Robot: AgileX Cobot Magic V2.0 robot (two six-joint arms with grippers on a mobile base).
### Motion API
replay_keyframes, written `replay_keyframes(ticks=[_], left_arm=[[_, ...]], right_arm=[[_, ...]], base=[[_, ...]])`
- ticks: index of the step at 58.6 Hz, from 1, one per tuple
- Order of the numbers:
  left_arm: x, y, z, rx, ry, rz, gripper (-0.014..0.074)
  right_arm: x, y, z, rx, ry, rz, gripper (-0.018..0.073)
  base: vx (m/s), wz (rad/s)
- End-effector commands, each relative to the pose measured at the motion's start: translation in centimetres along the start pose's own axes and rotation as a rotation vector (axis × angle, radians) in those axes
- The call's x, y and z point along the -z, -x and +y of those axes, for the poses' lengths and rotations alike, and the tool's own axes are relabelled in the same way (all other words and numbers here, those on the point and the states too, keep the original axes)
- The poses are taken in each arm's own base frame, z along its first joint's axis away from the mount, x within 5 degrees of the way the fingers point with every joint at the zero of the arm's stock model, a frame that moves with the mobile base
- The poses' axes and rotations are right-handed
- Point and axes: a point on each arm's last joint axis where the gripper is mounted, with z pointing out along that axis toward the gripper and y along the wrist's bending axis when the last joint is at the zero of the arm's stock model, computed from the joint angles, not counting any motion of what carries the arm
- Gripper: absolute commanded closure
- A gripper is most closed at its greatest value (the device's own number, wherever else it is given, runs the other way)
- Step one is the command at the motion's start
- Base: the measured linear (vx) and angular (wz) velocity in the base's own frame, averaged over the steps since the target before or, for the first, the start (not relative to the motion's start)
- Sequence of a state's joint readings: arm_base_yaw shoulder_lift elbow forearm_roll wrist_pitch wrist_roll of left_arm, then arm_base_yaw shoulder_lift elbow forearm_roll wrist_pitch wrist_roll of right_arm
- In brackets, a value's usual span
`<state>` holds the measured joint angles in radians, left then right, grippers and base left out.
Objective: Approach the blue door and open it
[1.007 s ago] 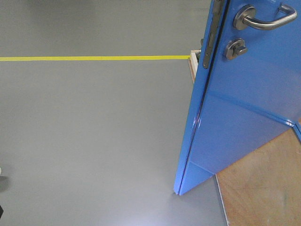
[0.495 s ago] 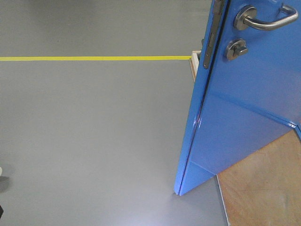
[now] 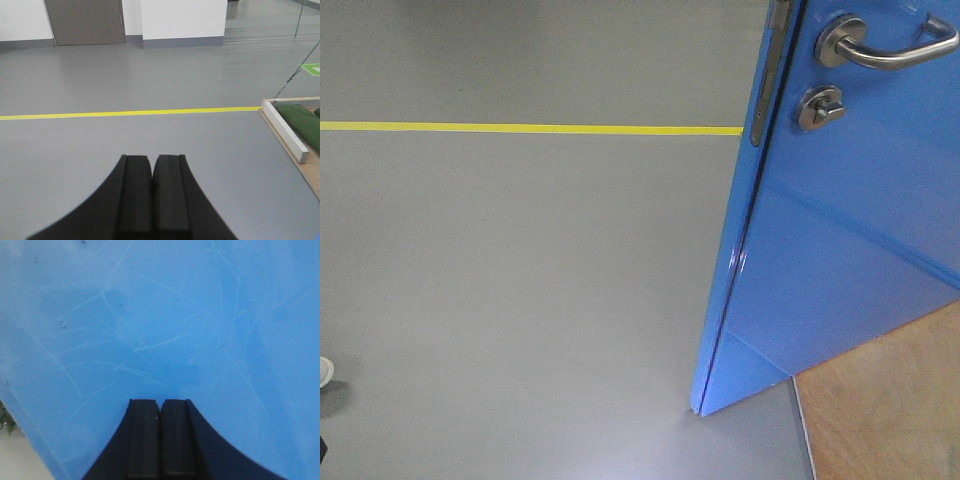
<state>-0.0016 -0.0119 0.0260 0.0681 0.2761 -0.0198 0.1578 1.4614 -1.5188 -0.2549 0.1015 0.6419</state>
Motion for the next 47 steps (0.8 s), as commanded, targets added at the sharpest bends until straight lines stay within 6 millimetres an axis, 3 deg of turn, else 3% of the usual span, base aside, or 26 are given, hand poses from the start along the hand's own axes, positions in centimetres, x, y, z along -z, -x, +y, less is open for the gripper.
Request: replay_keyframes(ticks=[1,47], left_arm=[[0.39,1.65,-0.01,0.008,-0.007,-0.122,0.0524],[0.39,1.65,-0.01,0.008,-0.007,-0.122,0.0524]], right_arm=[[0.92,2.23,1.16,0.017,0.072,-0.117,0.0547],[0.92,2.23,1.16,0.017,0.072,-0.117,0.0547]], base=[[0.13,0.11],[0.18,0.08]])
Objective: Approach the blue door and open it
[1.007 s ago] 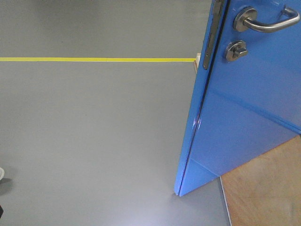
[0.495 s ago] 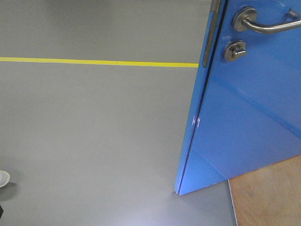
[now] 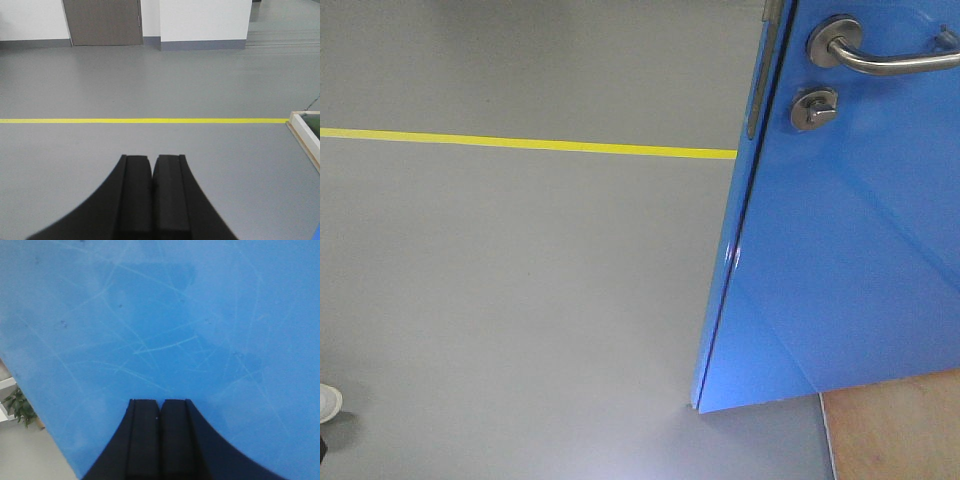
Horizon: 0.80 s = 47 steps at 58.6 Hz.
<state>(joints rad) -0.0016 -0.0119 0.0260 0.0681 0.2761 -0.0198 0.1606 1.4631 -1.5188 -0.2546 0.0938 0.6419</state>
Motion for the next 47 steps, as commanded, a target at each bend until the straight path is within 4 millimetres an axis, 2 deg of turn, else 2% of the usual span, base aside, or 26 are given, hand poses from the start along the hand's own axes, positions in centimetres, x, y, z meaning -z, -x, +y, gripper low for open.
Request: replay_keyframes(ticks=[1,47], left_arm=[[0.39,1.65,-0.01,0.008,-0.007,-0.122,0.0524],[0.39,1.65,-0.01,0.008,-0.007,-0.122,0.0524]], right_arm=[[0.96,2.27,1.06,0.018,0.066,-0.114,0.0547],[0.96,2.28,1.06,0.018,0.066,-0.115,0.0547]], base=[[0.22,0.05],[0.23,0.02]])
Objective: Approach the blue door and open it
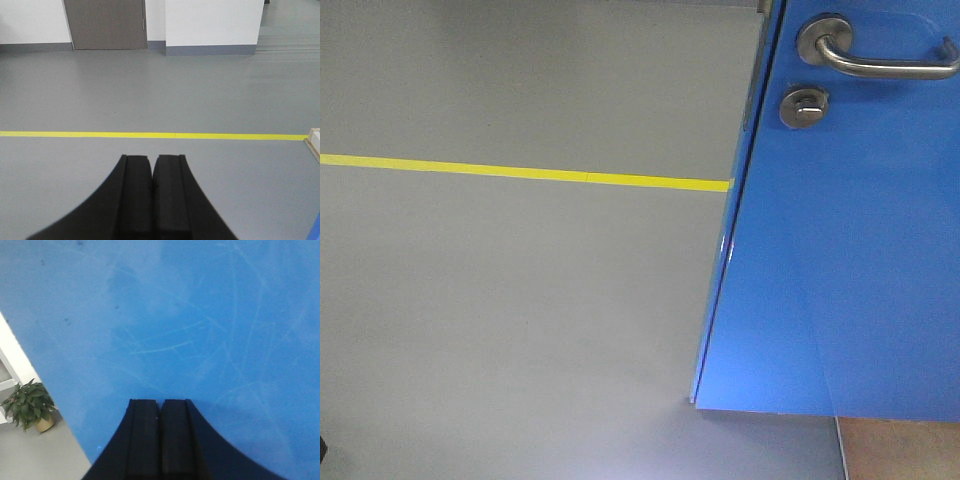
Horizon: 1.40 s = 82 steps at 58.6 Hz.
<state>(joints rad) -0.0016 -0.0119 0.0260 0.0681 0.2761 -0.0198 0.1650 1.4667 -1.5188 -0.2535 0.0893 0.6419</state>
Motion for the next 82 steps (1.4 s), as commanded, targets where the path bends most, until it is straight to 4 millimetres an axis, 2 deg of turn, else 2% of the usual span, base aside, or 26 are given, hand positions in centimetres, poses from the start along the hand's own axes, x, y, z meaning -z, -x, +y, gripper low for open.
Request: replay_keyframes(ticks=[1,23,36,55,82], left_arm=[[0.4,1.7,0.0,0.008,-0.007,-0.122,0.0524],[0.4,1.7,0.0,0.008,-0.007,-0.122,0.0524],[0.4,1.7,0.0,0.008,-0.007,-0.122,0.0524],[0.4,1.7,0.0,0.008,-0.007,-0.122,0.0524],[0.4,1.7,0.0,0.008,-0.007,-0.122,0.0524]], right_arm=[[1.1,2.4,1.0,0.019,0.061,-0.116,0.0547],[1.1,2.4,1.0,0.019,0.061,-0.116,0.0547],[0.2,1.7,0.6,0.020,0.052,-0.097,0.0547],[-2.9,-1.7,-0.7,0.020,0.016,-0.007,0.0547],[-8.3,-9.5,-3.8,0.022,-0.058,0.179,0.0547]], base=[[0.25,-0.07],[0.25,-0.10],[0.14,-0.09],[-0.06,0.01],[-0.19,0.07]])
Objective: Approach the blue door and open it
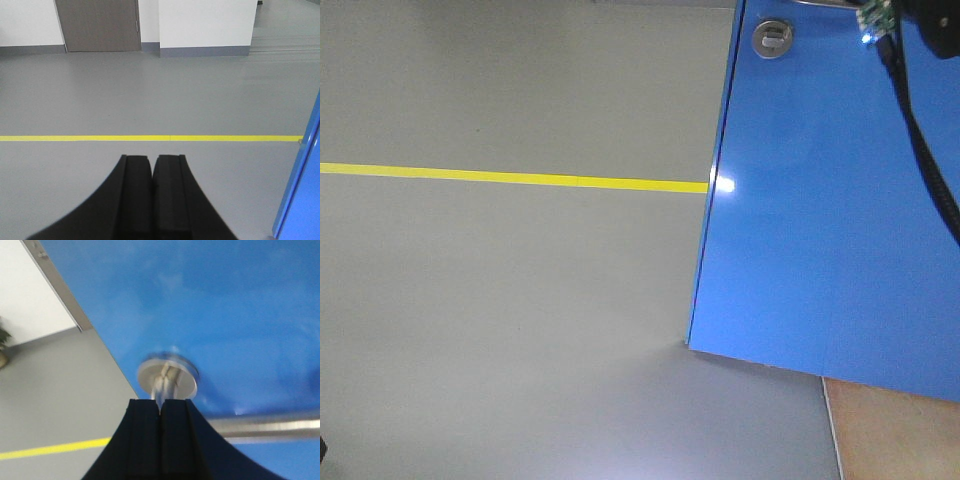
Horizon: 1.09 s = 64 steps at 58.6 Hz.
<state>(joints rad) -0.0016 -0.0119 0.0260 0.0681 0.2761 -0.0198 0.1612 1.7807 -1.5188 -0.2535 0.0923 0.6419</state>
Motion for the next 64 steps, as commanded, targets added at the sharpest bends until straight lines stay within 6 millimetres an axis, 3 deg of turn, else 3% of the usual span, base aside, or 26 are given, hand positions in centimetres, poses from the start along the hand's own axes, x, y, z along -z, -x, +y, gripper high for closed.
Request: replay_keyframes(ticks=[1,14,25,47,64], left_arm=[[0.4,1.7,0.0,0.008,-0.007,-0.122,0.0524],[0.4,1.7,0.0,0.008,-0.007,-0.122,0.0524],[0.4,1.7,0.0,0.008,-0.007,-0.122,0.0524],[0.4,1.7,0.0,0.008,-0.007,-0.122,0.0524],[0.4,1.7,0.0,0.008,-0.007,-0.122,0.0524]], right_arm=[[0.6,2.0,0.8,0.018,0.061,-0.107,0.0547],[-2.1,-0.8,-0.2,0.019,0.031,-0.033,0.0547],[-2.2,-1.2,-0.6,0.019,0.001,0.009,0.0547],[0.8,1.4,0.3,0.017,-0.003,-0.024,0.0547],[5.4,5.3,1.8,0.046,0.036,-0.136,0.0547]], base=[[-0.18,0.01],[-0.16,-0.04],[-0.12,-0.05],[-0.06,-0.03],[0.00,0.00]])
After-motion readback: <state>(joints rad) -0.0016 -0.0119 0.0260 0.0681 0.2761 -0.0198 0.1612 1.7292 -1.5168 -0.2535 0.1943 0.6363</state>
